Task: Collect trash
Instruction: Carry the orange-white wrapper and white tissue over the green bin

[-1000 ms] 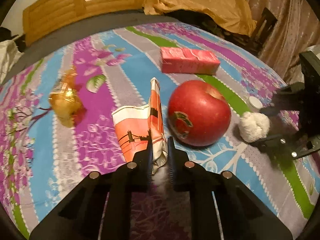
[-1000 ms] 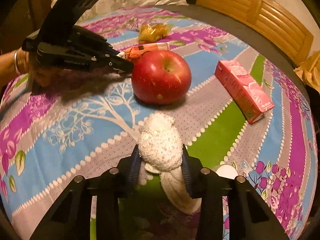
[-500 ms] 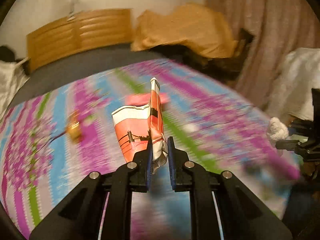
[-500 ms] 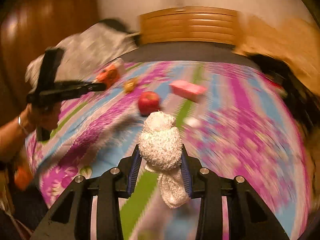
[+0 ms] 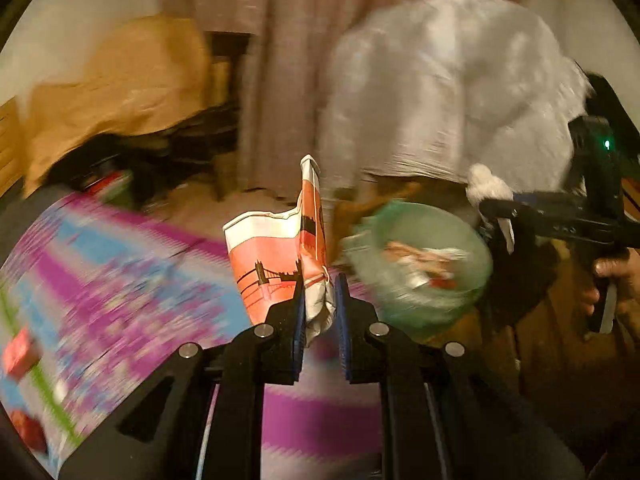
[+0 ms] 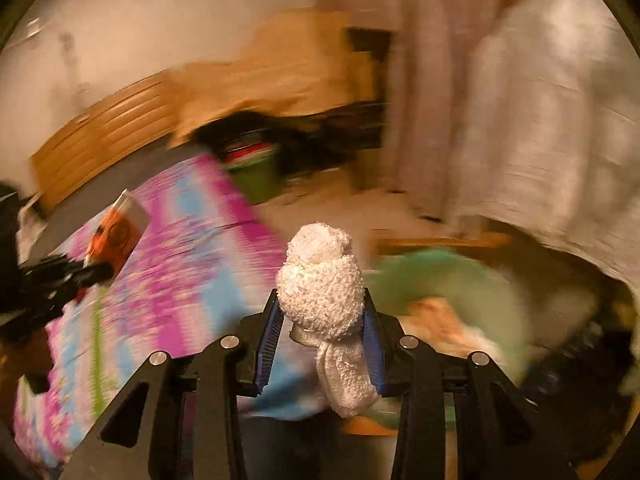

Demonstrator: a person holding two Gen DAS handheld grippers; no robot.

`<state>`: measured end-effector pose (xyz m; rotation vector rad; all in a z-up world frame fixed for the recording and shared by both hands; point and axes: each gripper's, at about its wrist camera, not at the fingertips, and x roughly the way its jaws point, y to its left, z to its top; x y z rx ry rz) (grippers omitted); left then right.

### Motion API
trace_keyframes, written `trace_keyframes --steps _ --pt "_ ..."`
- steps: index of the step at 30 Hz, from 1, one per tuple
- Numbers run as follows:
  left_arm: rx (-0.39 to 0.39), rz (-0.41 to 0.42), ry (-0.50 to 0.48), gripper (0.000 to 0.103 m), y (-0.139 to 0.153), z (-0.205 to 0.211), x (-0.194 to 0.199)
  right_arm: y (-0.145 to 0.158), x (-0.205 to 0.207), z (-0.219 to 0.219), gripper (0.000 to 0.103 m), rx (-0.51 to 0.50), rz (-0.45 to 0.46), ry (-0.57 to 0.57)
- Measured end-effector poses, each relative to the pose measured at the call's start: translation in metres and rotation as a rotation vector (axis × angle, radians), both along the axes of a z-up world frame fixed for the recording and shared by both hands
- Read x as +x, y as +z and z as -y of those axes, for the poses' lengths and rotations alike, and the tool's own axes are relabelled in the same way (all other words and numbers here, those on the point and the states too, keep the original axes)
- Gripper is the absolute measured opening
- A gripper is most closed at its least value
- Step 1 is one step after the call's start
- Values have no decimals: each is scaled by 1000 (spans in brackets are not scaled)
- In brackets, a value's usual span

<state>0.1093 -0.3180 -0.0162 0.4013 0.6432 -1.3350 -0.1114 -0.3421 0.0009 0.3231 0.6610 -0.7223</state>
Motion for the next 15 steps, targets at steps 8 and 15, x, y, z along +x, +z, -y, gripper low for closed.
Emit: trace_keyframes --steps 8,15 --pt "99 -14 -96 13 -23 129 -72 -21 -90 70 39 26 -31 -216" --pt "170 11 -66 13 -37 169 -93 -42 -95 93 39 52 0 -239"
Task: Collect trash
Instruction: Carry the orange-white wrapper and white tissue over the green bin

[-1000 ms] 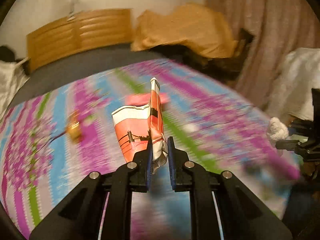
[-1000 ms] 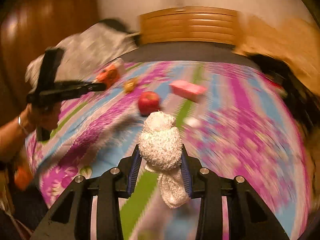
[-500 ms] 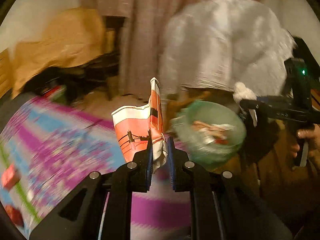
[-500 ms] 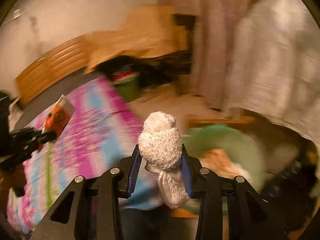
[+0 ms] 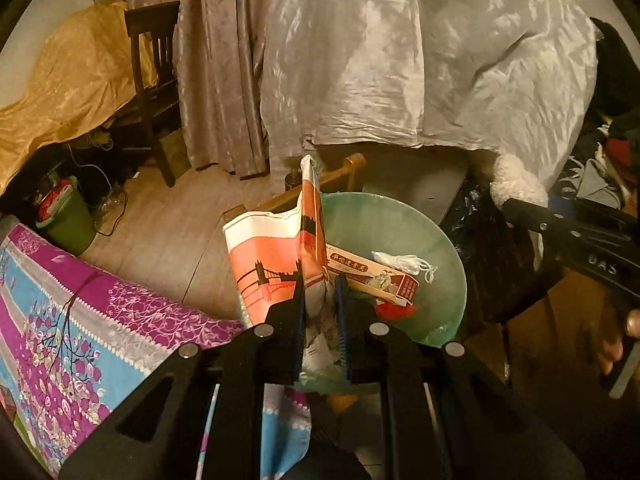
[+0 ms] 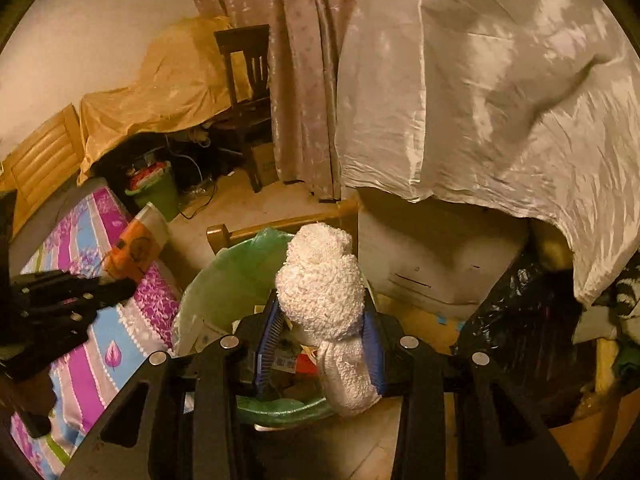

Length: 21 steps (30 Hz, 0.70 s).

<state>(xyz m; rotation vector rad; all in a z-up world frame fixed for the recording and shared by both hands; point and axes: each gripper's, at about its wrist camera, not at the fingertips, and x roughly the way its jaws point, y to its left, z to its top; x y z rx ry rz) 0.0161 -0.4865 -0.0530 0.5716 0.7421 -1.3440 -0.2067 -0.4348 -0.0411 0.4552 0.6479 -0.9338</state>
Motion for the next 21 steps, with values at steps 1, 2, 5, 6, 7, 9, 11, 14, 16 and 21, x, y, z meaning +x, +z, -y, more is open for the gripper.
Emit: trace_keyframes --steps 1,2,5,6,7,9,11,14,16,21 --pt "3 7 4 13 -1 2 -2 -1 -1 1 39 4 5 1" --pt "8 23 10 13 -2 5 -4 -1 4 1 39 7 6 6" --pt "18 57 24 13 -4 11 -8 1 19 -5 39 11 -7 21" --pt "20 62 29 13 -5 13 -9 3 21 -8 39 11 -8 22" --pt "21 65 32 13 -5 14 -10 3 22 -8 39 13 -6 22" --pt "23 72 29 13 -6 18 -12 4 22 -9 39 15 1 21" --pt "27 91 31 13 -8 23 -15 3 23 -9 39 17 -4 19" --pt "25 100 28 13 -9 27 -18 2 24 -9 39 20 -11 17" --pt "26 102 30 13 -9 29 -19 0 24 -7 39 29 -14 17" --pt "22 109 24 13 -7 31 -21 -1 23 -4 39 31 -15 11"
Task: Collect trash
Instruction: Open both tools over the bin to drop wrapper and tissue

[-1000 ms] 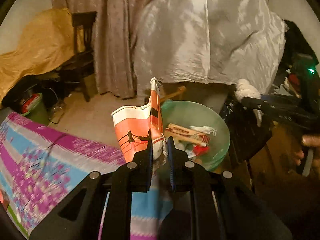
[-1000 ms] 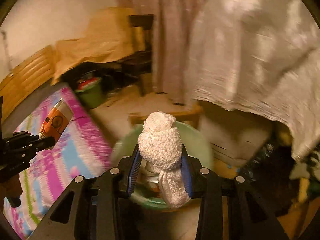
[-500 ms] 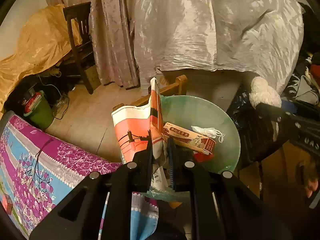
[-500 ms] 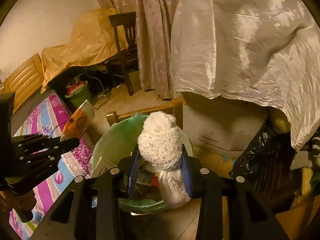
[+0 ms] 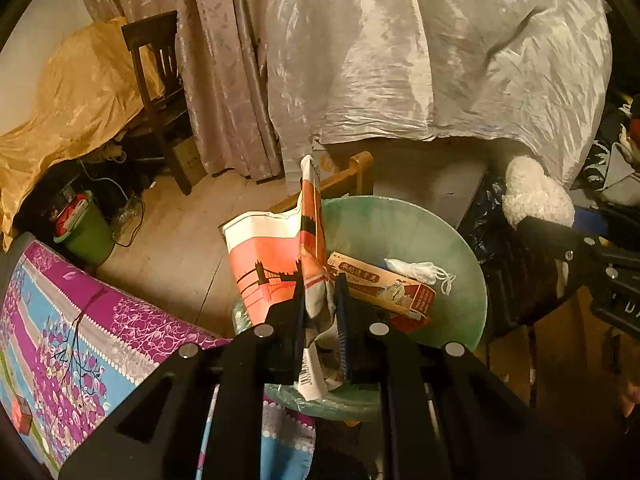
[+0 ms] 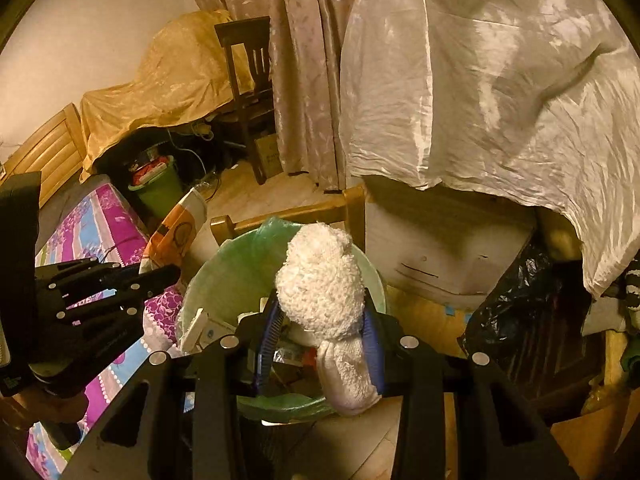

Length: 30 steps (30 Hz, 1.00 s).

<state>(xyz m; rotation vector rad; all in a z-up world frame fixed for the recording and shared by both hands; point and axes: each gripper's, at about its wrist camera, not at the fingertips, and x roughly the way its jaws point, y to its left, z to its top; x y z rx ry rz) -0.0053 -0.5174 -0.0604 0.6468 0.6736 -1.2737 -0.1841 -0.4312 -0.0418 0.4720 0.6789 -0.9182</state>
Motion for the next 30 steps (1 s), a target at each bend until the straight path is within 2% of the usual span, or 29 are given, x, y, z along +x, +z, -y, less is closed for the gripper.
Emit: trace_keyframes --steps 13,14,15,16,17,19,26,30 --pt "10 22 -46 13 -1 18 -10 2 15 18 40 14 -34 45" --pt "13 25 -51 14 -2 20 -10 0 18 20 40 13 -28 57" --pt "19 29 -55 14 -5 21 -10 -1 20 22 45 12 -30 59" --pt "32 35 -50 17 -8 23 -9 -4 23 24 51 9 -46 52" --pt "45 37 -44 31 -10 25 -8 -6 24 26 62 9 -56 49" --pt "47 39 -28 47 -13 25 -6 -9 25 25 63 11 -54 56" --pt "32 63 -33 47 -9 18 -6 -9 16 13 63 -18 -65 18" --pt "12 76 -33 47 -1 10 -9 -4 1 -8 63 -72 -79 -27"
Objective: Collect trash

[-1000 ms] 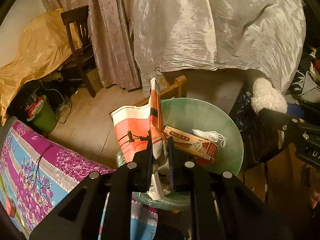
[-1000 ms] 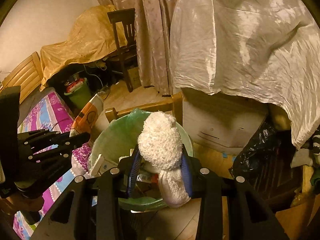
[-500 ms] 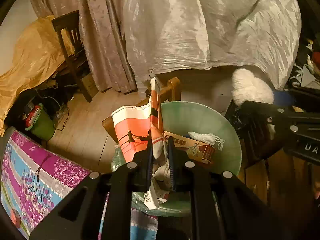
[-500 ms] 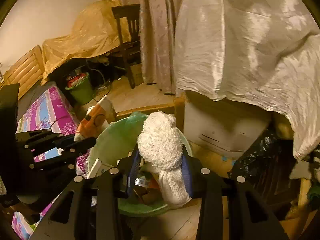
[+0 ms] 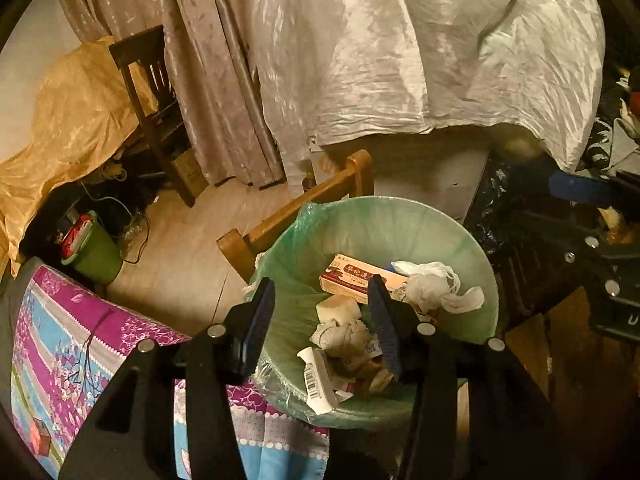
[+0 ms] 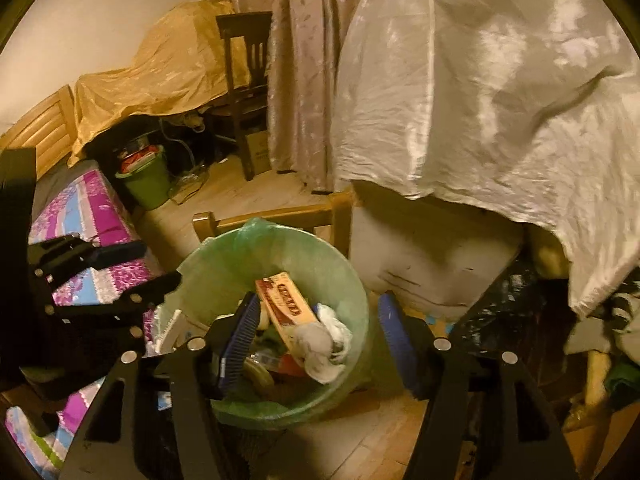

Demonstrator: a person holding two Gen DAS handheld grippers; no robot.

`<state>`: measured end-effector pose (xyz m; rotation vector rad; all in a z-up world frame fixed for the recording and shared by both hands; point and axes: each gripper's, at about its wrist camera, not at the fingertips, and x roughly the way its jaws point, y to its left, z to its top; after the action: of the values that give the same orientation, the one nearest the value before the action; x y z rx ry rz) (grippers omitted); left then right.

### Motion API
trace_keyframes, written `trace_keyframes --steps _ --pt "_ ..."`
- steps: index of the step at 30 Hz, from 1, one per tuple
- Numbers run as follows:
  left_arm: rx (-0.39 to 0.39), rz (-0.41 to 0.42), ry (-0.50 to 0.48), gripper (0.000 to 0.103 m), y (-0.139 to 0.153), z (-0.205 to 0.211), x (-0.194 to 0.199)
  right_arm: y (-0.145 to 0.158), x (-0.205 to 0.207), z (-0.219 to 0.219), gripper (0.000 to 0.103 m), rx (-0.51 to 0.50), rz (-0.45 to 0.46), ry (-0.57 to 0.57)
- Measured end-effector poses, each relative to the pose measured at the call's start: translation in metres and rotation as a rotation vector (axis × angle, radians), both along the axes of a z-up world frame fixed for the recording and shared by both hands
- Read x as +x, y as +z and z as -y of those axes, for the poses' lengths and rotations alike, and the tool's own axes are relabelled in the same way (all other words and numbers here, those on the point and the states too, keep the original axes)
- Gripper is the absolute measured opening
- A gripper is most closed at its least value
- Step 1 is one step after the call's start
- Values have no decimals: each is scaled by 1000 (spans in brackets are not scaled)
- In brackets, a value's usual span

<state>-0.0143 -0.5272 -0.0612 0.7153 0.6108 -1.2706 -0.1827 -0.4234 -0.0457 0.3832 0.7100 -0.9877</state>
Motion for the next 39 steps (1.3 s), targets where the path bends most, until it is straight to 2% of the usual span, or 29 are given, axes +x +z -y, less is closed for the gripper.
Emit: trace_keyframes --steps 2,3,6,8,11,14,15,17,19,24,30,39 --pt "-11 1 4 47 5 -7 -2 3 -12 -8 69 -21 11 -26" --pt "-15 0 4 47 7 -10 -4 7 -21 -16 77 -40 28 -50" --pt "-38 16 1 47 15 -24 -10 18 -46 -34 94 -101 99 -105" --pt "-60 13 6 57 20 -36 -14 25 -59 -47 98 -143 136 -136" --pt "-108 12 14 65 28 -54 -20 32 -71 -59 98 -198 140 -164" --pt "-158 4 27 73 34 -73 -27 37 -81 -78 98 -300 154 -211" --pt "-173 5 28 74 36 -79 -30 37 -82 -84 98 -302 149 -214" --pt "-203 14 33 87 39 -90 -36 37 -81 -88 98 -305 129 -222" --pt "-232 21 35 93 41 -100 -42 35 -81 -98 98 -330 124 -212" --pt "-251 -18 -1 94 48 -101 -47 38 -78 -101 98 -350 87 -212" --pt "-262 -80 18 94 54 -97 -42 43 -86 -94 98 -356 90 -218" --pt "-226 -106 -38 94 47 -91 -44 43 -87 -92 98 -352 93 -219"
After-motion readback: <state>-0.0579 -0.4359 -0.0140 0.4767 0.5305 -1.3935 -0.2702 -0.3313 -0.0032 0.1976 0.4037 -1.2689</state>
